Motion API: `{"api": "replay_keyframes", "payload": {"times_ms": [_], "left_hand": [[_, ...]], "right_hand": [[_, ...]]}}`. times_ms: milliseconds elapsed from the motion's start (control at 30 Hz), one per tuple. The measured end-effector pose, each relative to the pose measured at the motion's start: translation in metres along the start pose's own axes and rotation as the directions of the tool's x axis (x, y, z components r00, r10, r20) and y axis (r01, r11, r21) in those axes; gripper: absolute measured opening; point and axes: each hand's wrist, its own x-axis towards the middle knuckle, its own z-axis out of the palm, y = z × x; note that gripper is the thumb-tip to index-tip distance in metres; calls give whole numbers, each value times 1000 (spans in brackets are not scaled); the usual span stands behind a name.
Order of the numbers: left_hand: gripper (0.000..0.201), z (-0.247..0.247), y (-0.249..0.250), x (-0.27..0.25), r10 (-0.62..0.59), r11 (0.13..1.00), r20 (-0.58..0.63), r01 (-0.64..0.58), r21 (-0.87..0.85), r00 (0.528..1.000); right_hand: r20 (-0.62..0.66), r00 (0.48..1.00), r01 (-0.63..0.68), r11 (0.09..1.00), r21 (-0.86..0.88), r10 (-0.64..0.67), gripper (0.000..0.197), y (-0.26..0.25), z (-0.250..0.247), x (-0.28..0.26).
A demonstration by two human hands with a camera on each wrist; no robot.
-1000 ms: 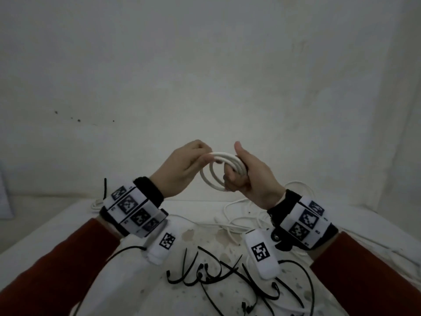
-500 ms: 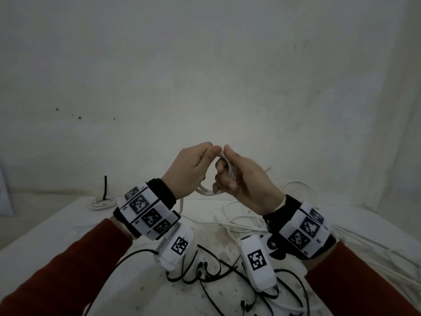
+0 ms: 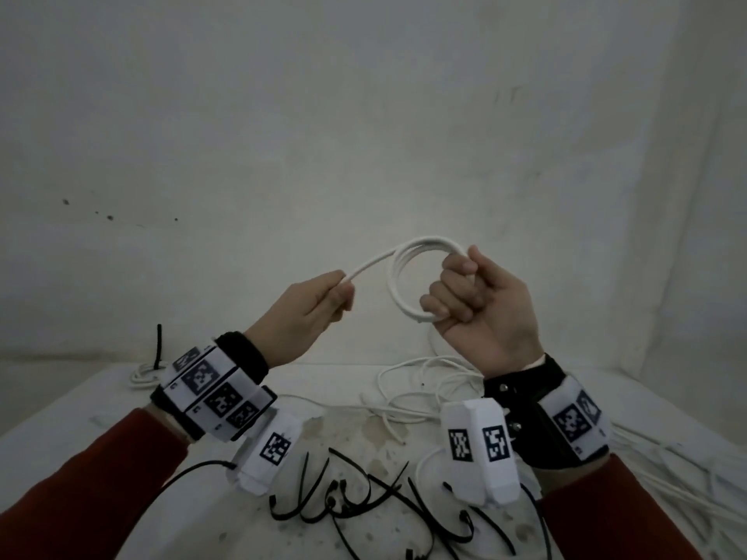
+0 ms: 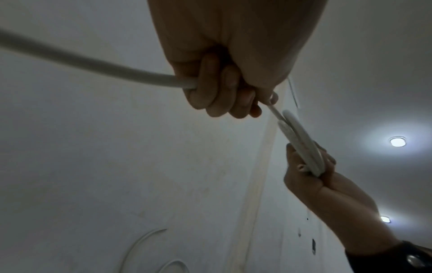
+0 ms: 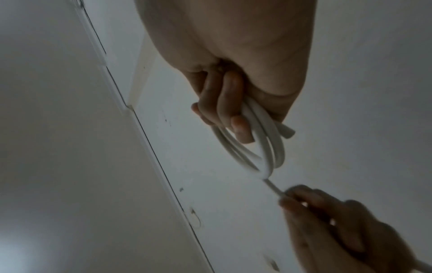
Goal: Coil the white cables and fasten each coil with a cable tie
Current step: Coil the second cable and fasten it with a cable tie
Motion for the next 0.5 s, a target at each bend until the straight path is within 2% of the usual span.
{"api": "replay_keyframes", "payload": {"times_ms": [100,233,333,367,400,467,500], "left_hand": [[29,-1,-20,-6,-2,990,-33,7,138,999],[24,0,-37,-14,-35,955,-60,52,292,998],[26,3,-32,-12,-75,846,-37,83,527,996],[29,5,-30,-12,-41,783,-43,59,619,998],[32,8,-27,-11,49,718,-45,-4,696,998],[32,11,-19,-12,216,611,29,-158,776,976],[30,12,-15,-13,252,575,82,-218,789,964]], "right_hand": [[-22,986,165,983,79,-164,35,-16,-4,-6],[-124,919,391,906,159,-375,39,-31,-2,-11],[-210,850,520,832,193,-482,38,-34,-1,-7],[-223,832,549,814,190,-509,38,-34,0,-4],[-231,814,573,803,167,-533,36,-34,1,-1],[-244,779,605,794,55,-577,33,-34,3,9],[-243,763,613,790,-23,-599,32,-33,4,13]]}}
